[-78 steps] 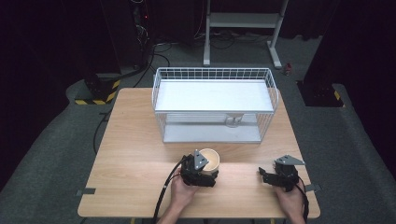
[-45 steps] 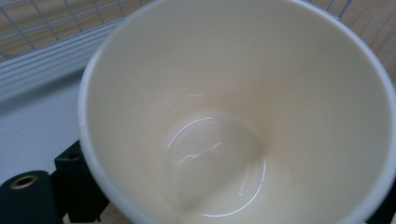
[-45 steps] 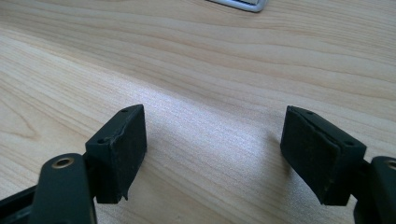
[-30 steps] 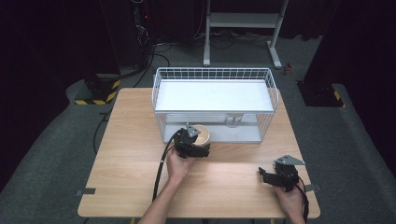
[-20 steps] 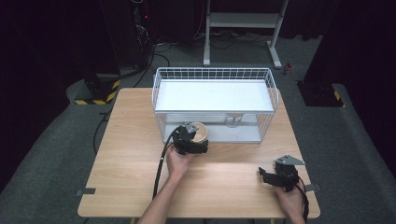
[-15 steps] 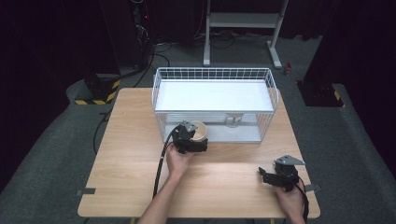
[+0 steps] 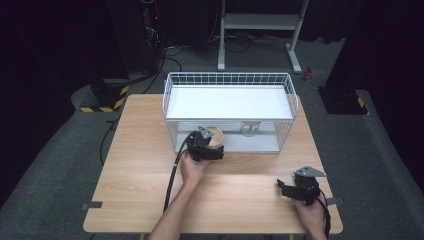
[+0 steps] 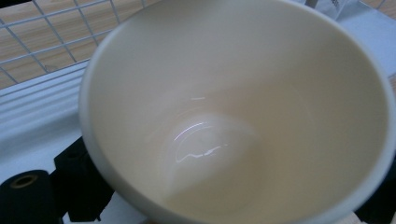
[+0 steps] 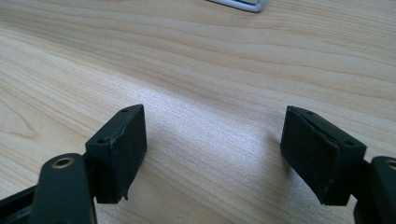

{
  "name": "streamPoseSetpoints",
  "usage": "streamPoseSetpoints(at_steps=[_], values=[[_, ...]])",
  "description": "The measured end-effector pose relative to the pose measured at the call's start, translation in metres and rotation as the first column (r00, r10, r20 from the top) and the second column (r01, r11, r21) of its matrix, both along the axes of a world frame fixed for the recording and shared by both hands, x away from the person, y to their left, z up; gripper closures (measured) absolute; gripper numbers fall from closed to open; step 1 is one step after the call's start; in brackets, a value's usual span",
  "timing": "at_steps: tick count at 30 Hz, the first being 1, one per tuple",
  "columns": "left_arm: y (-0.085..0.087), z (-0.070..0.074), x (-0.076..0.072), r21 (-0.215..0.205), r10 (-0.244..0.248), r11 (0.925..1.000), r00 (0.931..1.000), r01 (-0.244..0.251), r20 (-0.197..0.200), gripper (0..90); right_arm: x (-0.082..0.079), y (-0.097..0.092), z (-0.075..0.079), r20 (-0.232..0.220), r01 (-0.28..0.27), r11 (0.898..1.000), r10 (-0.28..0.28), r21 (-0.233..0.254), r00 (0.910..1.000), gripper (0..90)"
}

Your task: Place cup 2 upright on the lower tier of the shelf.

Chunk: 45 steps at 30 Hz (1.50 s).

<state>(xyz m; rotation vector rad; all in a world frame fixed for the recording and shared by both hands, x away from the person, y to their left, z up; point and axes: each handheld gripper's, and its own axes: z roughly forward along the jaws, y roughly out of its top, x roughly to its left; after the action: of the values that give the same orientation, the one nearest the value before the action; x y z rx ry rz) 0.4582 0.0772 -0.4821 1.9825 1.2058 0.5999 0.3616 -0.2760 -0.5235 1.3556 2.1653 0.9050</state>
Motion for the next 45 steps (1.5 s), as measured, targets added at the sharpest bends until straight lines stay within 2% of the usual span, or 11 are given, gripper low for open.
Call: streamPoseSetpoints(at_steps=[13, 15, 16, 21, 24, 26, 29, 30, 32, 37, 45], values=[[-0.004, -0.004, 0.011, 0.029, 0.015, 0.9995, 0.9997, -0.016, 0.021, 7.7, 0.000, 0.000, 0.000, -0.001, 0.000, 1.000, 0.000, 0.000, 1.0000, 22.6], [-0.004, -0.004, 0.012, 0.025, 0.018, 0.9995, 0.9997, -0.019, 0.019, 7.7, 0.000, 0.000, 0.000, -0.001, 0.000, 1.000, 0.000, 0.000, 1.0000, 22.6], [-0.005, -0.005, 0.012, 0.006, 0.019, 0.9998, 0.9998, -0.019, 0.006, 7.7, 0.000, 0.000, 0.000, -0.001, 0.000, 1.000, 0.000, 0.000, 1.0000, 22.6], [-0.005, -0.004, 0.012, 0.026, 0.016, 0.9995, 0.9995, -0.017, 0.027, 7.3, 0.000, 0.000, 0.000, -0.001, -0.001, 1.000, 0.001, -0.001, 1.0000, 22.6], [-0.003, -0.003, 0.013, 0.017, 0.016, 0.9997, 0.9998, -0.016, 0.014, 3.3, 0.000, 0.000, 0.000, -0.001, 0.000, 1.000, 0.000, -0.001, 1.0000, 22.6], [-0.005, -0.004, 0.012, -0.037, 0.024, 0.9990, 0.9997, -0.024, -0.005, 0.5, 0.000, 0.000, 0.000, -0.001, -0.001, 1.000, 0.001, -0.001, 1.0000, 22.6], [-0.004, -0.002, 0.011, -0.036, 0.018, 0.9992, 0.9997, -0.019, -0.015, 0.1, 0.000, 0.000, 0.000, -0.001, 0.000, 1.000, 0.000, -0.001, 1.0000, 22.6], [-0.002, -0.001, 0.011, -0.004, 0.013, 0.9999, 0.9999, -0.013, 0.005, 0.1, 0.000, 0.000, 0.000, -0.001, 0.000, 1.000, 0.000, -0.001, 1.0000, 22.6], [-0.001, 0.001, 0.010, 0.004, 0.009, 1.0000, 1.0000, -0.009, 0.004, 0.1, 0.000, 0.000, 0.000, 0.000, -0.001, 1.000, 0.001, -0.001, 1.0000, 22.6], [0.003, 0.003, 0.006, 0.003, 0.014, 0.9999, 0.9999, -0.014, 0.006, 0.1, 0.000, 0.000, 0.000, 0.000, -0.002, 1.000, 0.002, -0.002, 1.0000, 22.6], [0.007, 0.002, 0.001, -0.005, 0.014, 0.9999, 0.9998, -0.014, -0.016, 0.3, 0.000, 0.000, 0.000, -0.001, 0.000, 1.000, 0.000, -0.001, 1.0000, 22.6]])
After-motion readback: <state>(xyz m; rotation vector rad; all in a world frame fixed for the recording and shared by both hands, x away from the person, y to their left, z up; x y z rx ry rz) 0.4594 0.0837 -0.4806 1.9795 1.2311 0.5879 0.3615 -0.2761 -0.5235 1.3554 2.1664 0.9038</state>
